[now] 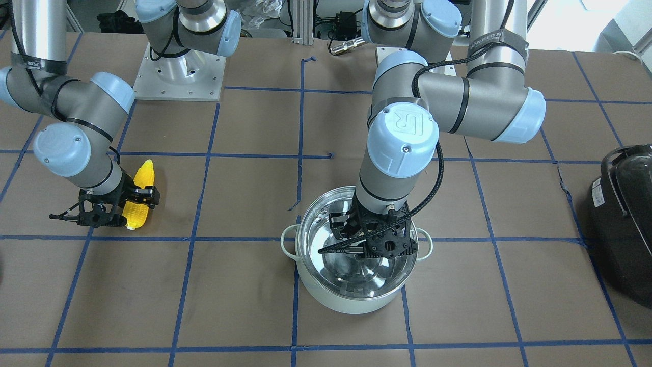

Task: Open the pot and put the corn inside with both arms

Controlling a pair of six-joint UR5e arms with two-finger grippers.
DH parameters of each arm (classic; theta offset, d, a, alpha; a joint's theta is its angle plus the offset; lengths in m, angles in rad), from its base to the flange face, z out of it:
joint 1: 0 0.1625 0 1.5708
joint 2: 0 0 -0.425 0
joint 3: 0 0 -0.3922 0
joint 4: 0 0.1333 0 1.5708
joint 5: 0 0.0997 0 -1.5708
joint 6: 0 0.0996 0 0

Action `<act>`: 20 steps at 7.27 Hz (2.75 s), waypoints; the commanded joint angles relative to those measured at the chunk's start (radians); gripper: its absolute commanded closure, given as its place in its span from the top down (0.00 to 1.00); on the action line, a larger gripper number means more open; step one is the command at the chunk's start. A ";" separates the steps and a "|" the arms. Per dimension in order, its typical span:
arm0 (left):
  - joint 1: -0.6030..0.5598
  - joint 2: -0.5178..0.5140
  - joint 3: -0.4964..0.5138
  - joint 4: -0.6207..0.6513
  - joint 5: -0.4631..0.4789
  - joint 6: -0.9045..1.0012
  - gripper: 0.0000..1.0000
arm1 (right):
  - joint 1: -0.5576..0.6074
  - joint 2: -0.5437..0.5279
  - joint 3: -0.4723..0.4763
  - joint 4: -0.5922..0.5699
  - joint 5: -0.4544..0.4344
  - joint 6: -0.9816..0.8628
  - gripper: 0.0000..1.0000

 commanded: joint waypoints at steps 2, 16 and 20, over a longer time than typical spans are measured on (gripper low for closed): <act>0.009 0.011 0.093 -0.031 -0.001 0.017 0.11 | 0.001 -0.014 -0.024 0.002 0.005 0.006 0.00; 0.578 0.017 -0.378 0.332 -0.002 0.644 0.00 | 0.722 0.415 -1.086 0.488 0.069 0.564 0.00; 0.578 0.007 -0.363 0.329 -0.001 0.664 0.99 | 0.724 0.449 -1.054 0.422 0.178 0.486 0.99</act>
